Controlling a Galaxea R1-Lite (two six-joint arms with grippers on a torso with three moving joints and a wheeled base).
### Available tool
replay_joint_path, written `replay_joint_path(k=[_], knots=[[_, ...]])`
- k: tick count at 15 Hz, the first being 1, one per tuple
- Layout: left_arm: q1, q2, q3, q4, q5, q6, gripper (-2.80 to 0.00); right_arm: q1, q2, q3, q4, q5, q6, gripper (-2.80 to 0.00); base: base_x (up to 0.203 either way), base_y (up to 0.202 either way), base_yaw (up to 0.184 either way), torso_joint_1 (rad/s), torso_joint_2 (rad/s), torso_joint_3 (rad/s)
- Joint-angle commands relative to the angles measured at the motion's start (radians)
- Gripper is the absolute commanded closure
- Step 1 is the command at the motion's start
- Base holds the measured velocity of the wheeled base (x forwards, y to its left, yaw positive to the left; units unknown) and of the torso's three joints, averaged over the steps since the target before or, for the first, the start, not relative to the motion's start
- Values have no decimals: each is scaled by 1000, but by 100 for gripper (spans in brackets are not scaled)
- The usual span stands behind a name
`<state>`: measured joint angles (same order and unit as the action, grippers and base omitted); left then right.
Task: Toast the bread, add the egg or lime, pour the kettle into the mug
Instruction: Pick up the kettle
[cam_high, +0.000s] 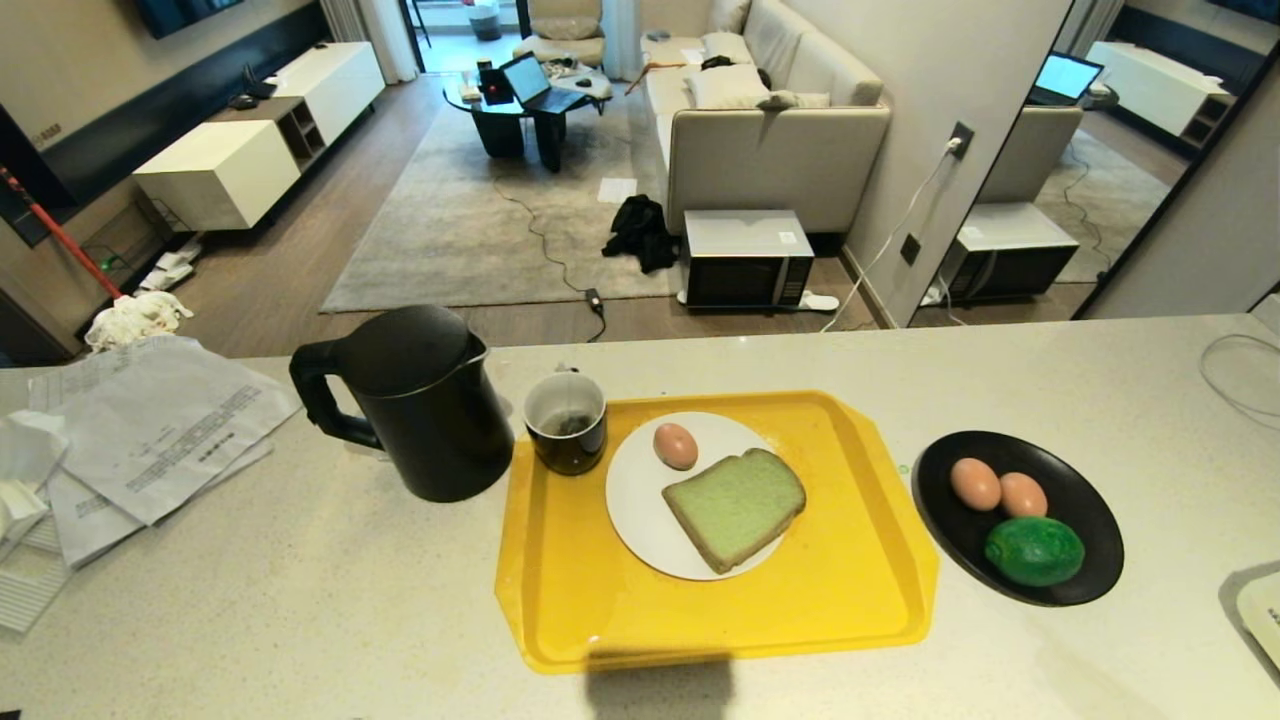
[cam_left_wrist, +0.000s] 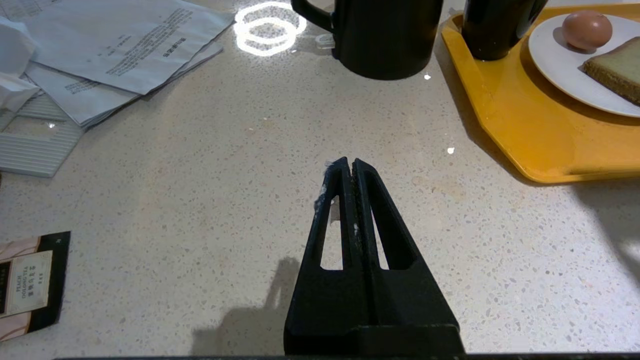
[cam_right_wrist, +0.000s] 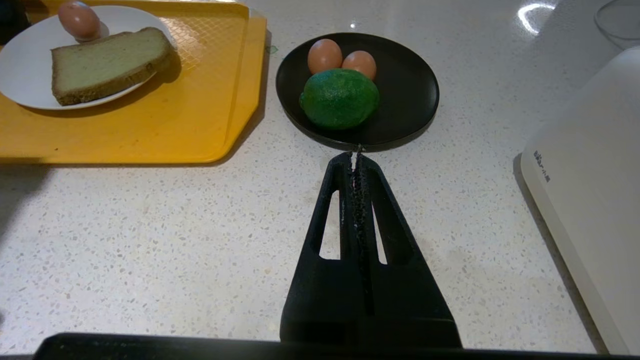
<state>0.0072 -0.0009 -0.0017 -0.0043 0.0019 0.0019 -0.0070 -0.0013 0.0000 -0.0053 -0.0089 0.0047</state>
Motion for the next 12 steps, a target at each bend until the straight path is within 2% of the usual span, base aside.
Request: replay_joint_path(k=[1,9,12], knots=[[0,1,0,0,0,0,0,1,1,0,-1,0,0,0,0,0,0,-137,275,136],[-1,-1,-19,-8,2,-5,0,0,1,0,-1,0,0,0,0,0,0,-6,12,6],[-3,70,-212,23,12,-42,0,1,1,0,1,0,0,0,0,0,0,0,0,0]])
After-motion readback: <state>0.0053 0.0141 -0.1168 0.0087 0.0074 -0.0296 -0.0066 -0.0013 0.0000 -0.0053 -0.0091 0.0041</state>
